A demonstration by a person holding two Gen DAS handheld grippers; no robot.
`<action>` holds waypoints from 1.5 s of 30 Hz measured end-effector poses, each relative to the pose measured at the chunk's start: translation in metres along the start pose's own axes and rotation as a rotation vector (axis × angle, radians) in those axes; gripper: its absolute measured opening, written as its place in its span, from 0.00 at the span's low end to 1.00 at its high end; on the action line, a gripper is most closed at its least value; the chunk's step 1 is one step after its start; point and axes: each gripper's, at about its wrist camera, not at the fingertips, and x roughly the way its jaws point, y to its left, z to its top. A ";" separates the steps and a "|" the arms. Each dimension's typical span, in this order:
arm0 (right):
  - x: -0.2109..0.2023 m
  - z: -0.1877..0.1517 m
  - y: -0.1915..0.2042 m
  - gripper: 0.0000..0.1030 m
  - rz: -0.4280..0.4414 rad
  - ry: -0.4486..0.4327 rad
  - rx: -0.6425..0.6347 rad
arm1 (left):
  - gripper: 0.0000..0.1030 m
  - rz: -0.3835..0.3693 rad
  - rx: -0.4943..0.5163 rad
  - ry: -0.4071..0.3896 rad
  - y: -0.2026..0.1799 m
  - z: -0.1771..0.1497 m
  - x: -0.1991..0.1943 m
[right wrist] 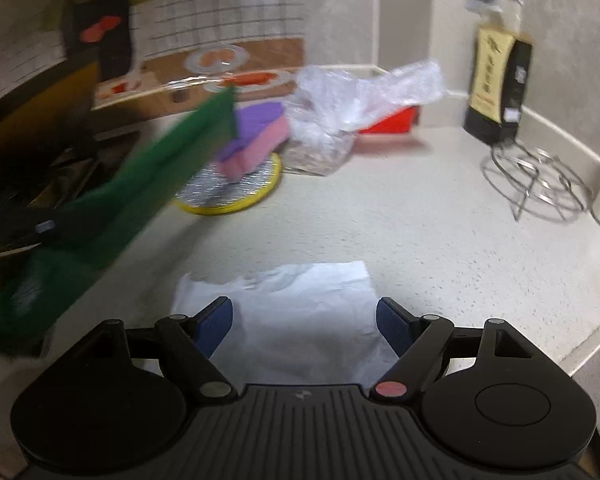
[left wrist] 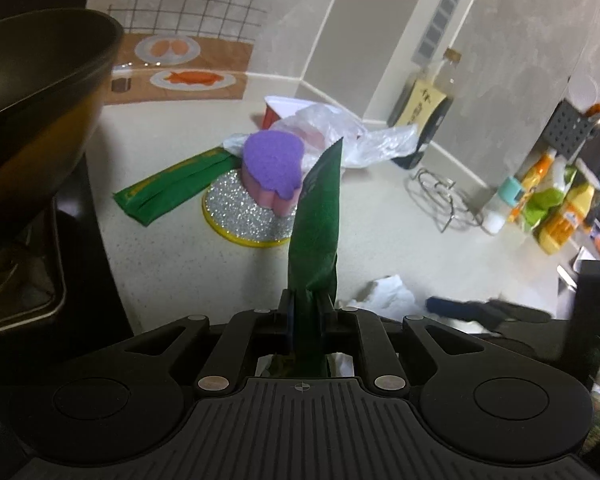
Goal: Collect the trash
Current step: 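Grasp the green snack wrapper with the left tool while the right tool grasps the white tissue, then carry the wrapper and tissue down into the cabinet over the green bin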
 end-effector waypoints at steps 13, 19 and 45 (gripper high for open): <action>0.016 0.004 0.024 0.44 -0.034 0.073 -0.041 | 0.14 -0.103 -0.096 -0.043 0.025 -0.012 -0.013; 0.007 0.016 0.045 0.13 -0.043 0.131 -0.005 | 0.14 -0.211 -0.059 -0.052 0.034 -0.005 -0.017; -0.197 -0.129 -0.087 0.11 -0.168 -0.068 0.383 | 0.14 -0.406 0.089 0.039 -0.154 -0.099 -0.016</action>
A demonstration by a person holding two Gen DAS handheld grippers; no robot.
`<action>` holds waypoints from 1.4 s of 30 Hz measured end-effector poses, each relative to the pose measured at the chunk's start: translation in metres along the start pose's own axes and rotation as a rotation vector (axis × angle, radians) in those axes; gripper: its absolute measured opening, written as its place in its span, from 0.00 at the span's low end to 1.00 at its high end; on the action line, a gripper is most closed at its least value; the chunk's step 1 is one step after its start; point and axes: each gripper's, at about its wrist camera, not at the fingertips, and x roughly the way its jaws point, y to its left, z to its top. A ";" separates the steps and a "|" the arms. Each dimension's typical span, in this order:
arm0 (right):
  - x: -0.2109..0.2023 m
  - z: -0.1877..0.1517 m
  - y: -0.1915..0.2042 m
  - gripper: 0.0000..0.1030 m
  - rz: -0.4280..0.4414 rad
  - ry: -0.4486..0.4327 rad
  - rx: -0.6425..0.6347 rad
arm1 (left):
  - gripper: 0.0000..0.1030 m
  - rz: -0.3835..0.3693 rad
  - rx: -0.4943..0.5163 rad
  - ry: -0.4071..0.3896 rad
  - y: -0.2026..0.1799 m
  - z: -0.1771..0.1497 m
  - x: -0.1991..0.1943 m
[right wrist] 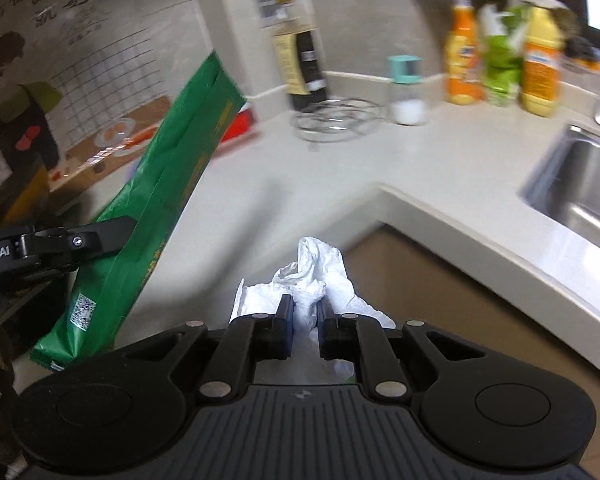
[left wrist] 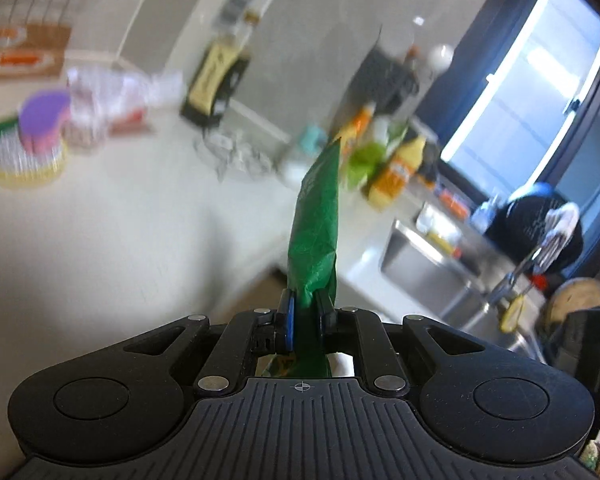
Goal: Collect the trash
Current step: 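Carry the wrapper and tissue down into the cabinet over the green bin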
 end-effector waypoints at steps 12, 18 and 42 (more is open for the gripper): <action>0.014 -0.129 -0.153 0.11 -0.137 0.092 0.177 | 0.14 0.047 -0.049 0.172 0.007 -0.116 0.155; 0.048 -0.197 -0.180 0.11 -0.179 0.204 0.216 | 0.14 0.095 -0.047 0.223 0.046 -0.187 0.245; 0.172 -0.219 -0.156 0.12 -0.044 0.372 0.100 | 0.20 0.285 -0.209 0.374 0.100 -0.250 0.208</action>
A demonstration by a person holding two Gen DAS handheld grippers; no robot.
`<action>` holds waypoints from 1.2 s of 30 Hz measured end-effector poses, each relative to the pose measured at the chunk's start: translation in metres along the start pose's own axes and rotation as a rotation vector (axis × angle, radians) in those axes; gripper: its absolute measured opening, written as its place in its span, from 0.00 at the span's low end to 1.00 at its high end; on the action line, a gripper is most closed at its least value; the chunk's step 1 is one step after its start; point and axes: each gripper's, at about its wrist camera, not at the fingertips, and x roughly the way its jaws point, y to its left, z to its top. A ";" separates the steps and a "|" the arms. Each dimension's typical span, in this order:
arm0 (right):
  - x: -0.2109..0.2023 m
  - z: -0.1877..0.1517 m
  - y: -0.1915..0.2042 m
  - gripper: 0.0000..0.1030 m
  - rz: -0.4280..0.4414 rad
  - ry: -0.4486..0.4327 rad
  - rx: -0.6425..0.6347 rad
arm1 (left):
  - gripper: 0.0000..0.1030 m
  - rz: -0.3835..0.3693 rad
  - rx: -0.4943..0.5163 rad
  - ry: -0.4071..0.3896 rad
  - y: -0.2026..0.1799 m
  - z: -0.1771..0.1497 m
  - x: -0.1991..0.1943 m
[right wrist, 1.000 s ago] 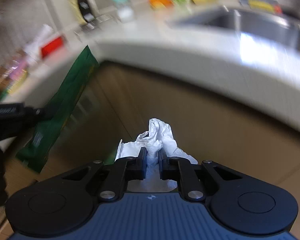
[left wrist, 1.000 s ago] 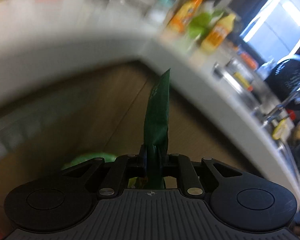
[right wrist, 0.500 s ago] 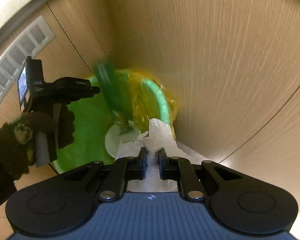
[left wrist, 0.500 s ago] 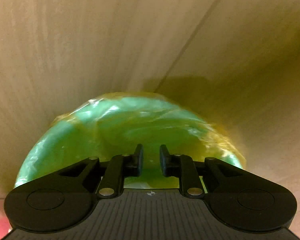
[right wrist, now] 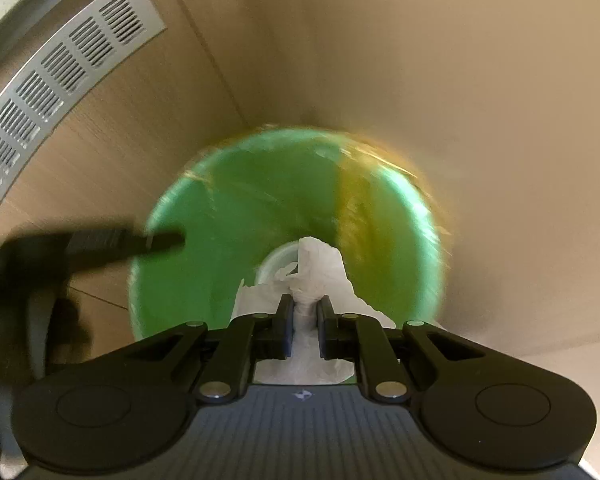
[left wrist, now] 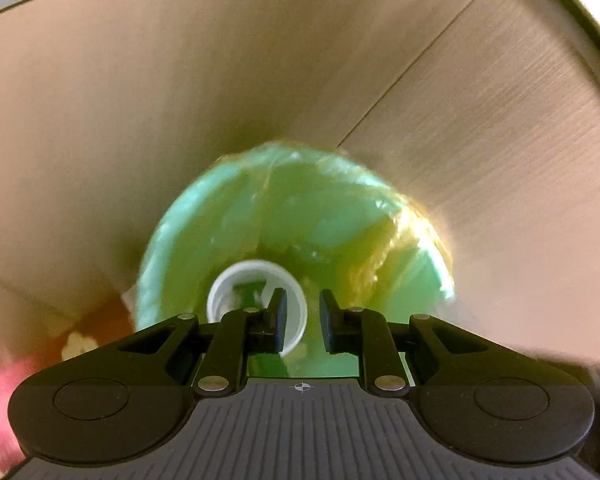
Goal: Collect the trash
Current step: 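Carry the wrapper and tissue down into the cabinet over the green bin, then open both tools over the green bin and raise them to the counter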
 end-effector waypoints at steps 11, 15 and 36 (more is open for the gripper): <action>0.044 0.048 0.030 0.45 -0.048 0.011 -0.062 | 0.20 0.042 -0.089 0.019 0.037 -0.012 -0.025; 0.025 0.045 0.026 0.46 -0.048 -0.009 -0.020 | 0.20 0.036 -0.081 0.013 0.037 -0.006 -0.043; -0.180 0.075 0.115 0.69 -0.144 -0.228 -0.196 | 0.20 0.015 0.160 -0.261 -0.048 0.125 -0.283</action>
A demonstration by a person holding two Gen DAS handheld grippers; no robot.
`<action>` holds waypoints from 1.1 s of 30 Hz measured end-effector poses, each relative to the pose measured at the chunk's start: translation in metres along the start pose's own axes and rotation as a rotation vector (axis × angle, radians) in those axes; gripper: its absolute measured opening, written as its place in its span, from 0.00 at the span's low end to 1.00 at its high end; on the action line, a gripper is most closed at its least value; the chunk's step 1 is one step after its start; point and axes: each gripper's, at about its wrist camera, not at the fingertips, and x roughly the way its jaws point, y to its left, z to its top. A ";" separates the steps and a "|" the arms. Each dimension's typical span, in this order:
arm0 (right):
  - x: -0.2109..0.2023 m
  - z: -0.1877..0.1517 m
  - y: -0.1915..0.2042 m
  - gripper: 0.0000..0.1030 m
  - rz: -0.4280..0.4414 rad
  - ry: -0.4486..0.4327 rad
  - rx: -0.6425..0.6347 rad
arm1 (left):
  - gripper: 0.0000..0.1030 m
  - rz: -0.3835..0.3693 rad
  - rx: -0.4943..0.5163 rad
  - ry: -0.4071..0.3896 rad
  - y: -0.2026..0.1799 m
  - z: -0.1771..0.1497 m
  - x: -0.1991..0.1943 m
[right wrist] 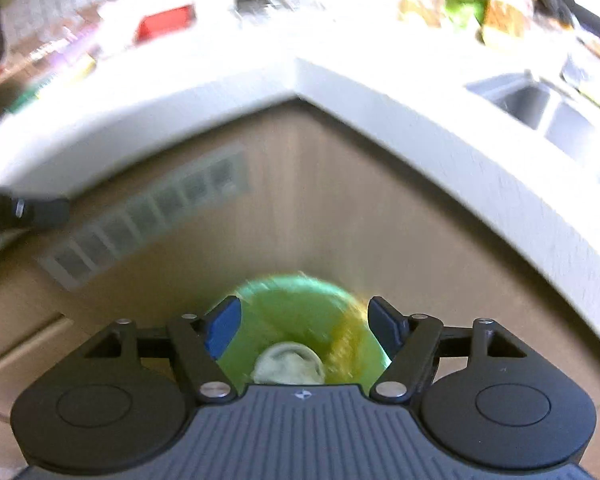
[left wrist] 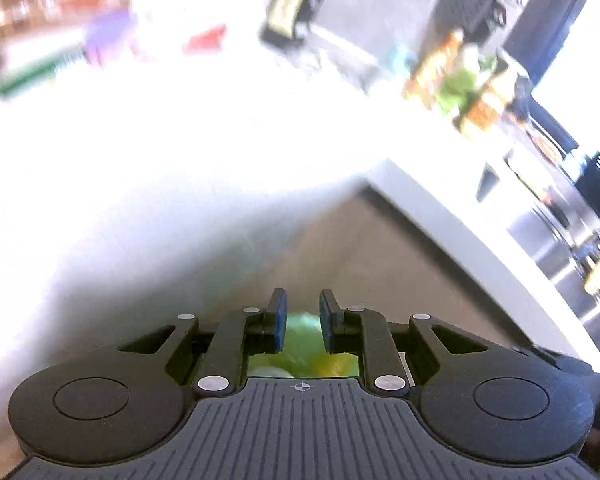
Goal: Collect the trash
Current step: 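Open both tools over the green bin and raise them to the counter, then move the right tool to the purple sponge and grasp it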
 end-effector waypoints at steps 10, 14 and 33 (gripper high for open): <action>-0.023 0.101 0.100 0.69 0.103 -0.162 -0.032 | 0.20 0.117 -0.003 -0.076 0.068 0.065 -0.041; -0.018 0.148 0.147 0.70 0.140 -0.196 -0.056 | 0.20 0.121 -0.022 -0.058 0.102 0.073 -0.051; 0.046 0.233 0.269 0.72 0.264 -0.148 -0.208 | 0.20 0.189 -0.087 -0.058 0.144 0.069 -0.070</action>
